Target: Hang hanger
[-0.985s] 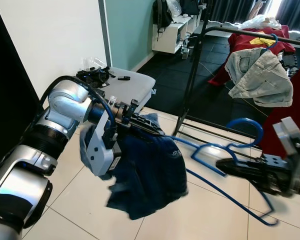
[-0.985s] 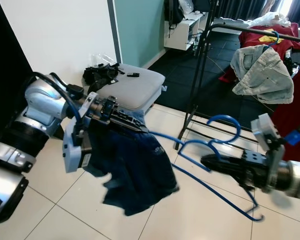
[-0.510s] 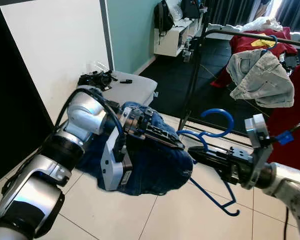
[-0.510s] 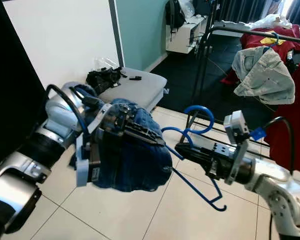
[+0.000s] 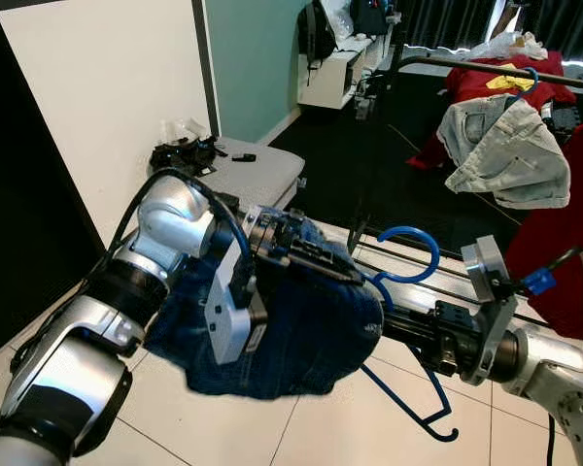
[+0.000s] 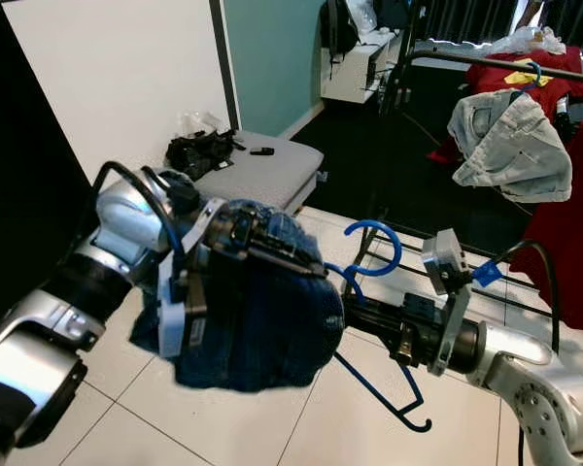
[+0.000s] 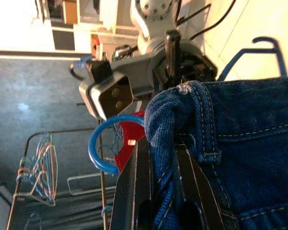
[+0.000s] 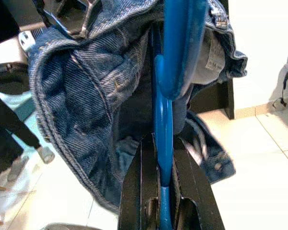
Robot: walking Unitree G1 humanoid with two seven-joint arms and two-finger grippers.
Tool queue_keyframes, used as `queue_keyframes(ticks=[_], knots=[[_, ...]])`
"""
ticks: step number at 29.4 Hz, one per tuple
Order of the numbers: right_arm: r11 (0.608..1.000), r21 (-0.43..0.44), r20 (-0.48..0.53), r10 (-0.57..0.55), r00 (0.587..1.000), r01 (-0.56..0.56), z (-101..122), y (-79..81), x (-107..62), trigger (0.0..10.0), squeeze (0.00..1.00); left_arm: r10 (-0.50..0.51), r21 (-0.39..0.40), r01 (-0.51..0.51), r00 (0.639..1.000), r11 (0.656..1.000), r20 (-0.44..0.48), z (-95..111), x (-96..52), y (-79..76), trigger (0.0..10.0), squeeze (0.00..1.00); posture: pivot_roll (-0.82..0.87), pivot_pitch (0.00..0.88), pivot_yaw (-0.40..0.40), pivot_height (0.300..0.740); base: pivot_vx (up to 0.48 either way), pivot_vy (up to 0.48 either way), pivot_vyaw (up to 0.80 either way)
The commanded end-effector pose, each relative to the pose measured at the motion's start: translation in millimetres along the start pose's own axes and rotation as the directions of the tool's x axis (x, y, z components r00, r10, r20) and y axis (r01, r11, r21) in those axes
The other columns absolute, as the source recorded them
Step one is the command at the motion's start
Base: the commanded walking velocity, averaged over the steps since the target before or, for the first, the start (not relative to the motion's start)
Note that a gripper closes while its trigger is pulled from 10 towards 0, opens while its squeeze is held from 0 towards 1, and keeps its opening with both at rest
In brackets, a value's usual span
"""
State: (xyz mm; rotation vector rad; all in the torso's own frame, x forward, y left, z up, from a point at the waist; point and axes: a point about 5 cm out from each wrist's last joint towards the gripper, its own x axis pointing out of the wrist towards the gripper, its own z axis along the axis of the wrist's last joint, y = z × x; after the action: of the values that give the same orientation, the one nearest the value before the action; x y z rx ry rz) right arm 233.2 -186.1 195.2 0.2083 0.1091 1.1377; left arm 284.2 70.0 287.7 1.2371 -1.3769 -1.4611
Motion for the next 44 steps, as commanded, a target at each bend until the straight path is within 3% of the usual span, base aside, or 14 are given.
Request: queue_keyframes(ticks=[1, 2, 17, 25, 27, 28, 31, 36, 38, 39, 40, 41, 42, 44], knots=[[0.998, -0.037, 0.058, 0.047, 0.997, -0.045, 11, 7.0, 6.8, 10.0, 0.0, 0.006, 0.002, -0.006, 1.0, 1.0, -0.003, -1, 2.4, 2.8, 10.0, 0.0, -0.02, 0.003, 0.036, 0.74, 0.0, 0.0, 0.0], [0.998, -0.041, 0.085, 0.04, 0.996, -0.037, 12, 6.7, 11.8, 10.0, 0.0, 0.01, -0.043, -0.01, 1.0, 0.999, 0.005, 0, 6.7, -2.3, 10.0, 1.0, -0.02, 0.003, 0.038, 0.74, 0.0, 0.0, 0.0], [0.998, -0.049, 0.17, -0.018, 0.985, 0.027, 19, 0.8, 16.1, 10.0, 0.0, -0.03, -0.167, 0.034, 0.999, 0.985, 0.028, 5, 12.1, -19.8, 10.0, 1.0, -0.01, 0.001, 0.046, 0.74, 0.0, 0.0, 0.0], [0.998, -0.041, 0.149, -0.033, 0.988, 0.04, 16, 1.3, 10.0, 10.0, 0.0, 0.31, -0.231, -0.337, 0.939, 0.913, -0.149, -17, -32.9, 49.2, 10.0, 1.0, -0.01, 0.009, 0.042, 0.74, 0.0, 0.0, 0.0], [0.998, -0.042, 0.139, -0.04, 0.99, 0.046, 15, 1.1, 7.6, 10.0, 0.0, 0.462, -0.267, -0.495, 0.869, 0.827, -0.179, -20, -51.6, 72.2, 10.0, 1.0, -0.01, 0.012, 0.042, 0.74, 0.0, 0.0, 0.0], [0.998, -0.042, 0.139, -0.04, 0.99, 0.046, 15, 1.1, 7.6, 10.0, 0.0, 0.462, -0.267, -0.495, 0.869, 0.827, -0.179, -20, -51.6, 72.2, 10.0, 1.0, -0.01, 0.012, 0.042, 0.74, 0.0, 0.0, 0.0], [0.998, -0.043, 0.136, -0.048, 0.99, 0.055, 15, 0.5, 3.8, 10.0, 0.0, 0.67, -0.357, -0.684, 0.719, 0.636, -0.185, -16, -83.5, 100.0, 10.0, 1.0, -0.01, 0.014, 0.04, 0.74, 0.0, 0.0, 0.0], [0.997, -0.047, 0.137, -0.055, 0.989, 0.062, 17, -0.4, 1.1, 10.0, 0.0, 0.74, -0.43, -0.732, 0.645, 0.529, -0.188, -13, -100.5, 104.4, 10.0, 1.0, -0.01, 0.016, 0.039, 0.74, 0.0, 0.0, 0.0], [0.997, -0.052, 0.138, -0.057, 0.989, 0.065, 19, -0.9, -1.0, 10.0, 0.0, 0.766, -0.477, -0.747, 0.608, 0.462, -0.21, -12, -111.6, 100.0, 10.0, 1.0, -0.01, 0.019, 0.038, 0.74, 0.0, 0.0, 0.0], [0.996, -0.062, 0.138, -0.056, 0.989, 0.065, 22, -0.9, -3.9, 10.0, 0.0, 0.773, -0.529, -0.755, 0.578, 0.387, -0.26, -14, -122.0, 91.2, 10.0, 1.0, -0.01, 0.021, 0.039, 0.74, 0.0, 0.0, 0.0], [0.996, -0.072, 0.146, -0.048, 0.988, 0.058, 26, 0.1, -7.4, 10.0, 0.0, 0.769, -0.547, -0.776, 0.547, 0.316, -0.332, -17, -132.1, 79.3, 10.0, 0.66, -0.01, 0.026, 0.04, 0.74, 0.0, 0.0, 0.0], [0.996, -0.085, 0.156, -0.026, 0.987, 0.04, 31, 3.1, -10.2, 10.0, 0.0, 0.74, -0.568, -0.787, 0.528, 0.241, -0.417, -22, -140.2, 64.3, 10.0, 0.0, -0.01, 0.029, 0.04, 0.74, 0.0, 0.0, 0.0], [0.995, -0.096, 0.167, -0.004, 0.986, 0.02, 36, 6.1, -12.7, 10.0, 0.0, 0.701, -0.587, -0.788, 0.526, 0.188, -0.481, -25, -145.6, 51.2, 10.0, 0.0, -0.01, 0.029, 0.04, 0.74, 0.0, 0.0, 0.0], [0.995, -0.096, 0.167, -0.004, 0.986, 0.02, 36, 6.1, -12.7, 10.0, 0.0, 0.701, -0.587, -0.788, 0.526, 0.188, -0.481, -25, -145.6, 51.2, 10.0, 0.0, -0.01, 0.029, 0.04, 0.74, 0.0, 0.0, 0.0]])
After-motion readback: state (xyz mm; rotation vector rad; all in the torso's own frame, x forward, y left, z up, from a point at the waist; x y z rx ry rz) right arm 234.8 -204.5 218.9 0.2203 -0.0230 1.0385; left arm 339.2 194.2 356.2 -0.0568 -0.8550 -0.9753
